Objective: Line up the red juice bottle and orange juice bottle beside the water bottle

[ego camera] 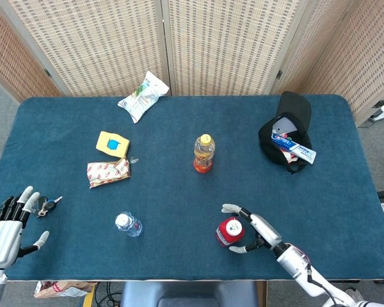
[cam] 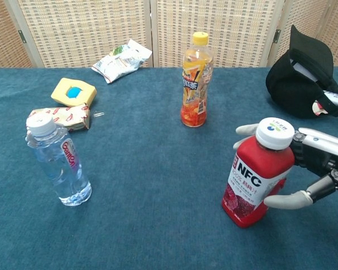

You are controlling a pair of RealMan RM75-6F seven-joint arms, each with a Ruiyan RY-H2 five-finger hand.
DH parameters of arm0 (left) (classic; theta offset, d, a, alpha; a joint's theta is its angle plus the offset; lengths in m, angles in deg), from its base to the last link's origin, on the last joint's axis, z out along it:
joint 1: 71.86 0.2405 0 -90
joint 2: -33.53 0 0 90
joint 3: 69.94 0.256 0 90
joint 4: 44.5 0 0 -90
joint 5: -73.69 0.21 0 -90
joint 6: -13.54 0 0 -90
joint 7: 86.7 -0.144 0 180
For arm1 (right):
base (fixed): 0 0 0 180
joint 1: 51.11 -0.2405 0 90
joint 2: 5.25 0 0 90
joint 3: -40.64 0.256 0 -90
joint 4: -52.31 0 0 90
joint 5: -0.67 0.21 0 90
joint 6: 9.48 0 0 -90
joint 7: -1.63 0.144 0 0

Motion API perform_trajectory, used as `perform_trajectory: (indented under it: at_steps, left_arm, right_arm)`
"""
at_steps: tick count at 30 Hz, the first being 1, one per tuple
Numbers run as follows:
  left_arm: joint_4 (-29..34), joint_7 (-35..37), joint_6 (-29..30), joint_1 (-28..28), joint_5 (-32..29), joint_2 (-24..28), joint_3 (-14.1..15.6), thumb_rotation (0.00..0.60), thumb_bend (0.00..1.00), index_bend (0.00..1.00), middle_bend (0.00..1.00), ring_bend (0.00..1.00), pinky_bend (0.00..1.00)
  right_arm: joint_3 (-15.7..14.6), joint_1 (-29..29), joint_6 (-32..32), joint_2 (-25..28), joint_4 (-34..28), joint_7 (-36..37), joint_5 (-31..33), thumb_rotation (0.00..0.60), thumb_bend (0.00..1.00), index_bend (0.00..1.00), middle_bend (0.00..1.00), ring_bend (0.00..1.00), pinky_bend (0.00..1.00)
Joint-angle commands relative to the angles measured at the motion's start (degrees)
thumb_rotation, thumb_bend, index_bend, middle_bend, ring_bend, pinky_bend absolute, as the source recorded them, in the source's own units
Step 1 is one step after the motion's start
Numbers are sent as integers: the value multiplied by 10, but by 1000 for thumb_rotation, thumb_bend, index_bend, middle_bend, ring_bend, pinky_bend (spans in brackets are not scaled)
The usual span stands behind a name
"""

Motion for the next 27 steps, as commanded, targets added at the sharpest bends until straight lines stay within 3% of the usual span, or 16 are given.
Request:
perform_trajectory:
  at_steps: [1,7,10,17,19,27]
  left_arm:
    - [0,0,0,0,0,0,0,600,240,0,0,0,21]
    - [-2,2,2,3,-2,-1,0,600,241,0,0,0,21]
    - [-4,4,2,3,-3,-1,1,600,240,0,0,0,21]
    - [-10,10,3,5,-4,0,1,600,240,0,0,0,21]
    - [-11,11,3,6,-5,0,1,600,240,0,0,0,21]
    - [-12,12,2,5,-4,-1,0,600,241,0,0,0,21]
  right_arm:
    - [-2,-9,3,-10,13,13,1,600,0,154,190,87,192]
    - [-5,-23,0,-26,35,33,-2,600,10,209,226,108,192]
    - [-6,-27,-2,-33,41,37,-1,600,61,255,256,135,193]
    - [4,-23,-16,-60,56,23,21,600,327,475,406,261,244]
    - [6,-22,-20,-65,56,23,25,600,362,516,439,288,269]
    - [26,-36,-30,-76,40,21,30,600,369,564,471,321,319]
